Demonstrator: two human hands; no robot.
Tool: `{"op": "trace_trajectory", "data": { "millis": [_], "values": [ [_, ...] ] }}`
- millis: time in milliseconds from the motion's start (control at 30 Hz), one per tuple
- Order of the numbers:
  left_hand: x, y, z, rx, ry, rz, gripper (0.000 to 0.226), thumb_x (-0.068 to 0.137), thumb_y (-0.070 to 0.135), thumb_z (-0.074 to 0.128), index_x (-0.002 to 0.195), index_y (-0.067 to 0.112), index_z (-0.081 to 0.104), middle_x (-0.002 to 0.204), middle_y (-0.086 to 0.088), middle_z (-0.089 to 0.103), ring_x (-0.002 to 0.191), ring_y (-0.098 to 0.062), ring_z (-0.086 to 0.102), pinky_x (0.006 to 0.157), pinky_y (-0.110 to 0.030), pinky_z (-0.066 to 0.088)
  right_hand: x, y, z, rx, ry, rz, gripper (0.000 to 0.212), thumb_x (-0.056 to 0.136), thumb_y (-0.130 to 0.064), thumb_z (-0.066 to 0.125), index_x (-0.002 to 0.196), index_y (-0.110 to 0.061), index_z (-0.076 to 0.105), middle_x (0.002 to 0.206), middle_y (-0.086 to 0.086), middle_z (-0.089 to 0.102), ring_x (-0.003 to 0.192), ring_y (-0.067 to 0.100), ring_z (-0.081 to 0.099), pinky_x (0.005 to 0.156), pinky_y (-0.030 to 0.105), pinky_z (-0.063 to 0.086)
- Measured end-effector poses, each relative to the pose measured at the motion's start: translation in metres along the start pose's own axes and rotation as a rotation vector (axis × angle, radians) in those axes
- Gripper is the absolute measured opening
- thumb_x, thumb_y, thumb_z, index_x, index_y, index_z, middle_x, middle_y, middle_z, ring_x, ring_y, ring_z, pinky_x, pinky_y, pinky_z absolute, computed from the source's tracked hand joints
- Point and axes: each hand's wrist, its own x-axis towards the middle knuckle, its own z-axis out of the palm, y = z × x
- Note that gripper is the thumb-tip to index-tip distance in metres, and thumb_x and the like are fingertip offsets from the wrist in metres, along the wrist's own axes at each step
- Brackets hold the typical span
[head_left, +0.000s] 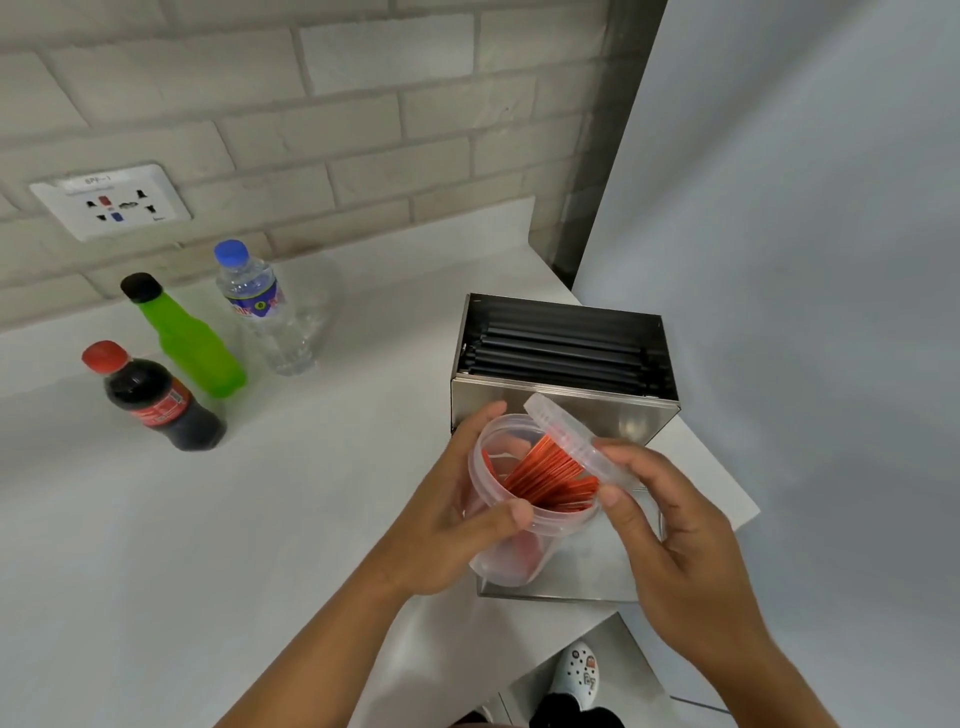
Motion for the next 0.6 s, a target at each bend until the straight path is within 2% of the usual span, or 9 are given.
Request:
{"op": "trace_trajectory", "data": {
  "millis": [67,133,200,267,467,600],
  "values": [
    [-0.001,-0.003,0.001,-0.014,-0.017,-0.011,0.099,0.081,0.066,0.078,0.16,0.037,0.027,0.155,0.005,0.05,0.144,-0.027,0.051,0.109,-0.054,0.053,0.0,0.005,-0.002,-0.01,-0.043,-0.048,0.027,0.106,-0.032,0.057,0.131,-0.041,0.065,0.131,-0.026,0.066,0.129,-0.002,0.058,0.096,0.004,0.045],
    [0.0,-0.003,0.002,-0.021,-0.022,-0.017,0.098,0.083,0.064,0.077,0.161,0.037,0.025,0.157,0.007,0.048,0.145,-0.025,0.05,0.109,-0.052,0.054,0.001,0.008,-0.004,-0.003,-0.09,-0.077,0.03,0.103,-0.042,0.059,0.133,-0.045,0.062,0.137,-0.023,0.063,0.134,0.001,0.055,0.098,0.005,0.045],
    [0.001,-0.001,0.003,-0.013,-0.023,-0.006,0.096,0.086,0.063,0.074,0.162,0.037,0.023,0.157,0.01,0.047,0.145,-0.021,0.049,0.109,-0.047,0.054,0.001,0.012,-0.005,-0.035,-0.14,-0.085,0.045,0.097,-0.058,0.061,0.139,-0.043,0.058,0.145,-0.018,0.058,0.139,0.007,0.052,0.102,0.008,0.045],
    [0.004,0.001,0.004,0.002,-0.024,0.007,0.094,0.088,0.064,0.071,0.163,0.035,0.022,0.157,0.011,0.047,0.145,-0.021,0.049,0.11,-0.044,0.054,0.001,0.017,-0.005,-0.087,-0.166,-0.081,0.058,0.091,-0.066,0.064,0.143,-0.042,0.054,0.149,-0.018,0.053,0.141,0.008,0.049,0.105,0.011,0.044],
    [0.009,0.005,0.008,0.006,-0.029,0.01,0.089,0.091,0.072,0.059,0.163,0.037,0.02,0.153,0.011,0.052,0.144,-0.022,0.051,0.111,-0.044,0.053,0.006,0.017,-0.002,-0.023,-0.16,-0.11,0.052,0.091,-0.061,0.068,0.137,-0.042,0.058,0.143,-0.017,0.057,0.136,0.01,0.053,0.098,0.014,0.052],
    [0.011,0.006,0.013,0.039,-0.019,0.029,0.082,0.093,0.076,0.047,0.162,0.043,0.019,0.144,0.018,0.058,0.138,-0.018,0.057,0.106,-0.029,0.054,0.006,0.013,0.0,0.021,-0.15,-0.153,0.043,0.094,-0.053,0.068,0.133,-0.037,0.062,0.137,-0.012,0.062,0.132,0.016,0.058,0.098,0.014,0.051]
  ]
}}
